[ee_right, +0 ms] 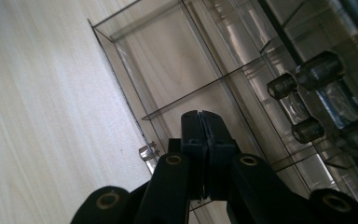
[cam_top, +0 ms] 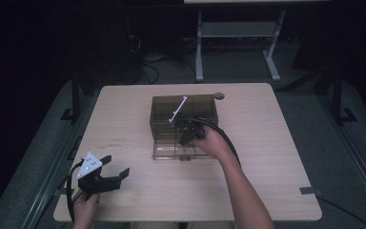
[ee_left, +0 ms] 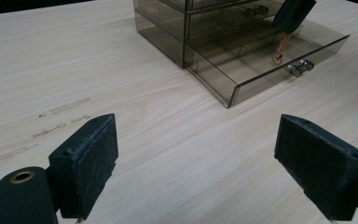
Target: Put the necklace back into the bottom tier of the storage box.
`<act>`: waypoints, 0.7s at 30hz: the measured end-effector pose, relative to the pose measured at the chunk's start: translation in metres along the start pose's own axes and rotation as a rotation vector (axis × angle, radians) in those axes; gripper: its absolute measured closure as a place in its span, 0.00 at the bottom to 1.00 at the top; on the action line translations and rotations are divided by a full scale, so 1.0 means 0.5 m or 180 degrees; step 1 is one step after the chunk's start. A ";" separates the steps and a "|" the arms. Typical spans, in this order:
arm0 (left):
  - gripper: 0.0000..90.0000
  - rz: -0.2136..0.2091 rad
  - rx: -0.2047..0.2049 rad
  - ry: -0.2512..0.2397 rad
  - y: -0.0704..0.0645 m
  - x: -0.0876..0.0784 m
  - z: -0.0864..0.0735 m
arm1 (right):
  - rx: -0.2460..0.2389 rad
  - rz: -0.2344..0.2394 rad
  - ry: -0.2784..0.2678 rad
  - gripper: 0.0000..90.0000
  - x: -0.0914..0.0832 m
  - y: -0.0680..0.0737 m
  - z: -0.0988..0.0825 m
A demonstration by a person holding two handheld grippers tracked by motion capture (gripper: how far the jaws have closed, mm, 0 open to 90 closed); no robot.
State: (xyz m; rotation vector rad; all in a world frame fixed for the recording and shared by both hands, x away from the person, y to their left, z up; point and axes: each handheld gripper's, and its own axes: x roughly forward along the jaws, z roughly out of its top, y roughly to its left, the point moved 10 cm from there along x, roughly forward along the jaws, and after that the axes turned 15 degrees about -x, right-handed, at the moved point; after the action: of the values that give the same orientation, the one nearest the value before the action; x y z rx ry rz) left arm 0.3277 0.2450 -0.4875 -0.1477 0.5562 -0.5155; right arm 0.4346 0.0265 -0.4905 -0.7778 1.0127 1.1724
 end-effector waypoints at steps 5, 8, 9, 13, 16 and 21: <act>0.14 0.0002 0.0027 0.0014 0.000 -0.001 -0.001 | 0.0049 0.0031 0.0029 0.98 0.014 -0.004 -0.004; 0.14 0.0004 -0.0006 -0.0005 0.002 -0.002 0.000 | 0.0056 0.0039 0.0076 0.98 0.025 -0.004 -0.008; 0.14 0.0005 -0.0002 -0.0004 0.002 -0.002 0.000 | 0.0054 0.0015 0.0110 0.98 0.030 -0.007 -0.011; 0.14 0.0004 -0.0002 -0.0004 0.001 -0.001 0.000 | 0.0093 0.0030 0.0108 0.98 0.036 -0.011 -0.015; 0.14 0.0002 -0.0005 -0.0010 0.001 -0.001 0.000 | 0.0111 0.0024 0.0108 0.98 0.037 -0.013 -0.018; 0.14 0.0001 0.0002 0.0007 0.001 0.001 0.000 | 0.0147 0.0042 0.0093 0.98 0.040 -0.013 -0.026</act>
State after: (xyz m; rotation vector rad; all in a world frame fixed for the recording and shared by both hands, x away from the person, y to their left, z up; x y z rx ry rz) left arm 0.3281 0.2452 -0.4878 -0.1463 0.5581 -0.5155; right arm 0.4393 0.0204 -0.5140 -0.7545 1.0668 1.1478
